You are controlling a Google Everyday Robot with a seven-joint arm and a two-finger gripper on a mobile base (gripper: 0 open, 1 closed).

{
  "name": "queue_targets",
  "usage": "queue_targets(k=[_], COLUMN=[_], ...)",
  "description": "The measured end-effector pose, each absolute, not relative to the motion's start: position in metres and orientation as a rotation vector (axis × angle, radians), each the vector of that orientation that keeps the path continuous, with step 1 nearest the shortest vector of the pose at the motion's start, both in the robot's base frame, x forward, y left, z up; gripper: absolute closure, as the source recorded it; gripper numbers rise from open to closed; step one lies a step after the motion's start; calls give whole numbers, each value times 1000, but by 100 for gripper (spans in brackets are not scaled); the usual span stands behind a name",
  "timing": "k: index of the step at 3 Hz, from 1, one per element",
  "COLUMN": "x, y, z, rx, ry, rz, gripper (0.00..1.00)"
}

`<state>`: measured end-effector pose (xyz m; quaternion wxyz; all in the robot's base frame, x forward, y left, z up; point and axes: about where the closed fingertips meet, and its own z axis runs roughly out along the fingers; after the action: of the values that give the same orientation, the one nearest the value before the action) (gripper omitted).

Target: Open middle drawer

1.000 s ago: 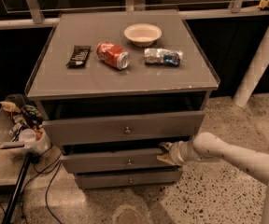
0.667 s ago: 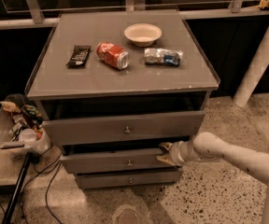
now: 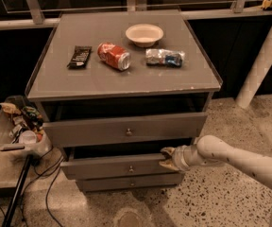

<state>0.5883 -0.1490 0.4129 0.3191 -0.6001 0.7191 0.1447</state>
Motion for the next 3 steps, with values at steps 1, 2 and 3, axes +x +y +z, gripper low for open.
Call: queue_targets(k=[1,2,3], x=[579,578,578], y=[-144,-146,-145], z=[421,421,421], rx=[-1554,-1553,-1553], ry=[1858,1859,1859], rz=[374,374,375], gripper=[100,100,84])
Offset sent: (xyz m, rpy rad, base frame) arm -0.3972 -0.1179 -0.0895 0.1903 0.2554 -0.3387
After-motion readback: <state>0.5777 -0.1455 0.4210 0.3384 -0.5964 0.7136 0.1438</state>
